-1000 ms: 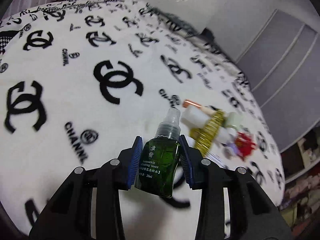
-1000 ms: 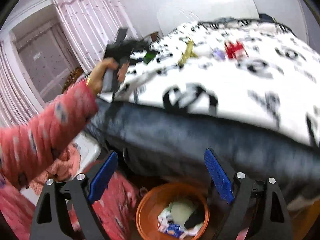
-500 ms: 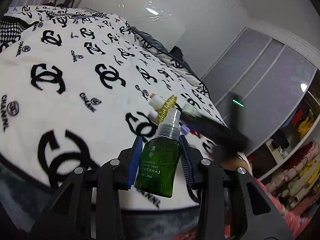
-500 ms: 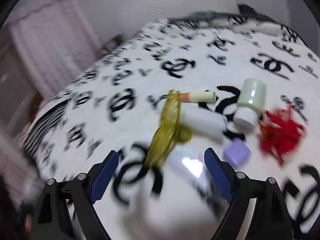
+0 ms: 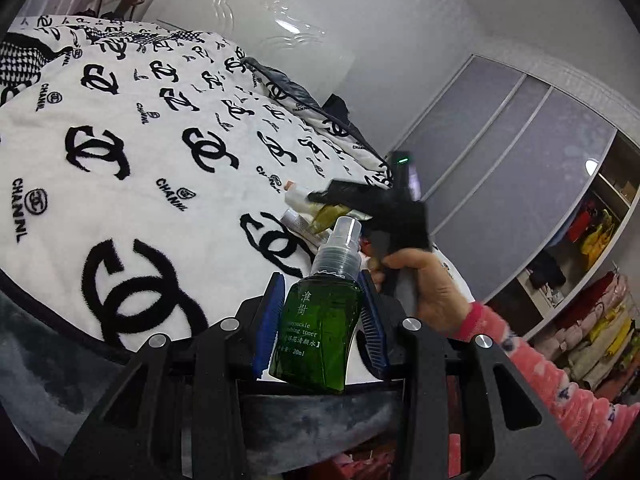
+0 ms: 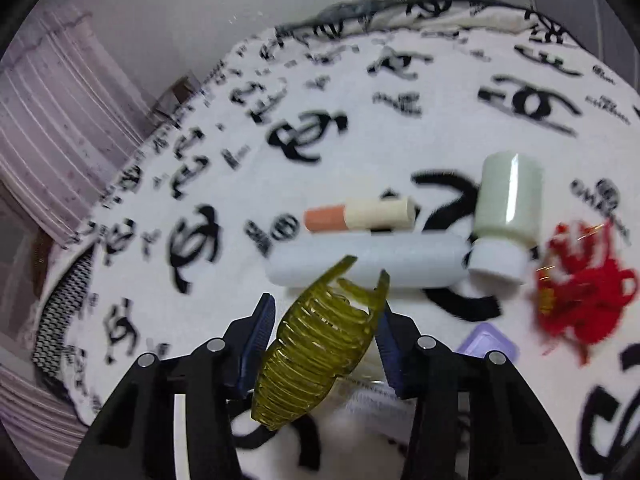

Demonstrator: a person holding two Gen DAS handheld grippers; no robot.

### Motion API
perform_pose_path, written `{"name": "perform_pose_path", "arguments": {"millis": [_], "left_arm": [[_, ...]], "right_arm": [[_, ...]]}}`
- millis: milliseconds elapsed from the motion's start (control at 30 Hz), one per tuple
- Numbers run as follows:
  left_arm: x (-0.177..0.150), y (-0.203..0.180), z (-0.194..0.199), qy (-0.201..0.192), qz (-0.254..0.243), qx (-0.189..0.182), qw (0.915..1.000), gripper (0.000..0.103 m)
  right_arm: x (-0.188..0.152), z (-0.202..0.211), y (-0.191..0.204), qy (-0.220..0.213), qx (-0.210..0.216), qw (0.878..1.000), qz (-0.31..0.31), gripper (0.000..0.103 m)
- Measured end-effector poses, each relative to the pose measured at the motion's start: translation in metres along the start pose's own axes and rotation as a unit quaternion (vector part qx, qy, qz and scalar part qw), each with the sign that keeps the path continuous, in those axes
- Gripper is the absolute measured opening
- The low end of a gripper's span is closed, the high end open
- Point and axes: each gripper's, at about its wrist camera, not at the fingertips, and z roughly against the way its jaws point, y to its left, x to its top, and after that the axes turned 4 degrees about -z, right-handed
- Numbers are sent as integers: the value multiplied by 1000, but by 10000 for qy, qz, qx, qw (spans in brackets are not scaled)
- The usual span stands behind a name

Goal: Collect trash
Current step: 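Grasp the yellow hair clip with the right tool while the left tool holds the green bottle, then carry the green bottle and yellow clip to the orange bowl and open both tools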

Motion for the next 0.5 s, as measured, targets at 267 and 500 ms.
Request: {"name": "perform_pose_path", "arguments": {"millis": [267,500], "left_arm": [[-10,-29,3,92,-219,-84,9997,37],[-47,-61,15,423,-534,12,9977,37]], "right_arm": [[-21,87,-13,-232,858,9960,130,48],[-107,183,-45,-82,1619,9844,678,48]]}}
